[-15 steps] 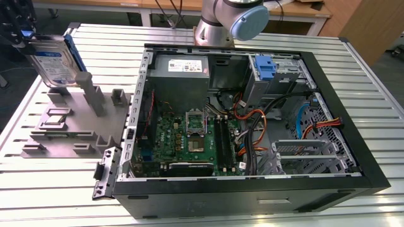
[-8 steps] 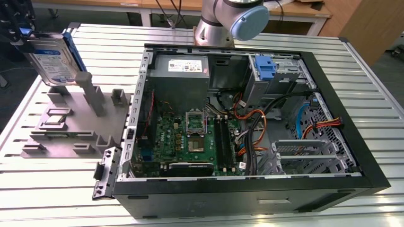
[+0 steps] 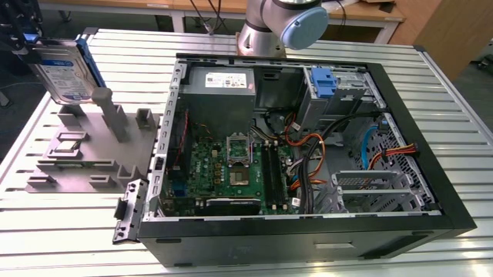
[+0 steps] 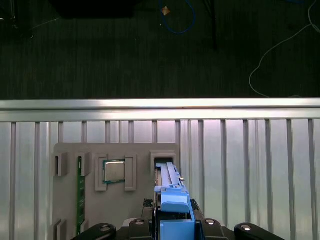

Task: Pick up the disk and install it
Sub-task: 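Pick up the disk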

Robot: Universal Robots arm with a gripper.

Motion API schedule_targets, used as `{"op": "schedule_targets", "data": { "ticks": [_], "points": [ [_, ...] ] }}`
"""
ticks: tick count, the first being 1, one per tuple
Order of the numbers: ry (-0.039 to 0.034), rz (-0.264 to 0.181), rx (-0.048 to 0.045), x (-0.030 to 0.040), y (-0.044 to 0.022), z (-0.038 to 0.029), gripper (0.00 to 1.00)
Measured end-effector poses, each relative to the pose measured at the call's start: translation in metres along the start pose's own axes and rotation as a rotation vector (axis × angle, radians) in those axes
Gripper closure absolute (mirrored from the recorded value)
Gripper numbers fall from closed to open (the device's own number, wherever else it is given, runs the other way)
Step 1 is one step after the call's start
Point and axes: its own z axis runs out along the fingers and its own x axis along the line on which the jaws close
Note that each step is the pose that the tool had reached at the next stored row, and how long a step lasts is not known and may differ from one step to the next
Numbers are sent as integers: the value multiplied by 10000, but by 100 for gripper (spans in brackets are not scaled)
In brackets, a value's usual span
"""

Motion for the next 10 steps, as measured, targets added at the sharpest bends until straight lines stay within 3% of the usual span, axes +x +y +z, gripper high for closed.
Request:
{"op": "schedule_targets", "data": {
  "ticks": [10],
  "points": [
    [0, 0, 0, -1, 1, -20, 63]
  ]
}}
